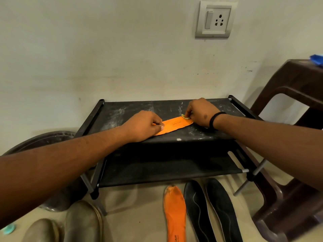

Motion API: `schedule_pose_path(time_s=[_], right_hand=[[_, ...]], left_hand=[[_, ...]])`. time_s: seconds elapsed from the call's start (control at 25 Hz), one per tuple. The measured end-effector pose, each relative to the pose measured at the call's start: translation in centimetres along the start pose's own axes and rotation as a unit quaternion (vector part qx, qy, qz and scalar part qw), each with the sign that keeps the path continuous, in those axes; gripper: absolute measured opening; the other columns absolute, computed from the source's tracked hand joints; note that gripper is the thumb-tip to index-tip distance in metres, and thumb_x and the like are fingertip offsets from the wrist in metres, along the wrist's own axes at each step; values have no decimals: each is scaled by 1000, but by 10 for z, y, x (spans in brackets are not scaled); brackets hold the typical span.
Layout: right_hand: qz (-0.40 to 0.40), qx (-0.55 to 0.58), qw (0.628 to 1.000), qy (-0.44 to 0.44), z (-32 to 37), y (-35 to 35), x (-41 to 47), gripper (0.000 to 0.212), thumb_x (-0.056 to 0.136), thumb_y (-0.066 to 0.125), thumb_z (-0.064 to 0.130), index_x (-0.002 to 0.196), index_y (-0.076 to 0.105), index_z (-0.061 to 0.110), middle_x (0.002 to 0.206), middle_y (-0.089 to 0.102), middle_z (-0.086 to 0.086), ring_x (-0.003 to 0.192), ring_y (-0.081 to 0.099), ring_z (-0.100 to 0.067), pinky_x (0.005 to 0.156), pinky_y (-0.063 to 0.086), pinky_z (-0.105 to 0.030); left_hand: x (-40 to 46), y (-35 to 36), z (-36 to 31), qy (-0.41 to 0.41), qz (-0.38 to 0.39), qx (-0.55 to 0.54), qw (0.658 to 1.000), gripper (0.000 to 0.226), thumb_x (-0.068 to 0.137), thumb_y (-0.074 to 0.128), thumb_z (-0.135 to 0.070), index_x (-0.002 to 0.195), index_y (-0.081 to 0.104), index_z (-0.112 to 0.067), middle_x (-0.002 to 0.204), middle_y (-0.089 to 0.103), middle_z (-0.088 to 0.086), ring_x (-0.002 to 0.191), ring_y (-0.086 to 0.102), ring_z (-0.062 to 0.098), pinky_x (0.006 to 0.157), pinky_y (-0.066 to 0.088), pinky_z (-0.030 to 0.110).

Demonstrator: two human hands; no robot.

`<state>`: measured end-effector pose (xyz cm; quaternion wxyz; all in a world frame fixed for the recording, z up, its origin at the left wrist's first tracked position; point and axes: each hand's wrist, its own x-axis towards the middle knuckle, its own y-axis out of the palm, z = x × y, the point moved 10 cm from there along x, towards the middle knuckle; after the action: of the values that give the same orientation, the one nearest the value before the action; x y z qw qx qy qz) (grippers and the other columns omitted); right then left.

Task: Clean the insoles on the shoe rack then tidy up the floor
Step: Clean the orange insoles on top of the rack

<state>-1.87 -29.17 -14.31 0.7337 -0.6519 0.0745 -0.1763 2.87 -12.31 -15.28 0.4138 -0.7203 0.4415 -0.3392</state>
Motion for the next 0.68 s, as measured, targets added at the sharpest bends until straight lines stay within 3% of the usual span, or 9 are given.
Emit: schedule_pose_path(time_s=[0.24, 0.36, 0.52, 0.68], right_hand=[[22, 44, 998, -51, 48, 10, 5, 25, 85, 60, 1, 94, 79, 16, 104, 74, -3, 95, 66, -19, 86, 51, -27], [42, 32, 995, -89, 69, 14, 2, 24, 86, 61, 3, 94, 78, 17, 103, 73, -1, 93, 66, -18, 87, 54, -32], [18, -19, 1000, -6, 23, 1, 4, 22, 88, 61, 8, 99, 76, 20, 110, 71, -7, 96, 66, -27, 88, 56, -42], [26, -14, 1000, 8, 4, -2, -7, 25, 88, 60, 4, 103, 76, 16, 110, 72, -7, 98, 67, -26, 92, 55, -40]], left_hand=[[1, 1, 0, 4, 4, 5, 1000, 27, 99, 60, -26, 118, 74, -14, 131, 67, 0, 114, 63, 14, 102, 50, 36], [-1, 0, 3, 10, 1, 1, 1000, 27, 99, 60, -27, 117, 75, -14, 129, 68, 0, 113, 64, 14, 101, 51, 38], [-1, 1, 4, 1, 6, -9, 1000, 28, 99, 60, -26, 121, 73, -13, 135, 65, 1, 119, 61, 14, 106, 48, 35], [0, 2, 6, -1, 8, -13, 1000, 27, 99, 61, -25, 120, 73, -15, 136, 64, 2, 120, 60, 15, 108, 47, 37]])
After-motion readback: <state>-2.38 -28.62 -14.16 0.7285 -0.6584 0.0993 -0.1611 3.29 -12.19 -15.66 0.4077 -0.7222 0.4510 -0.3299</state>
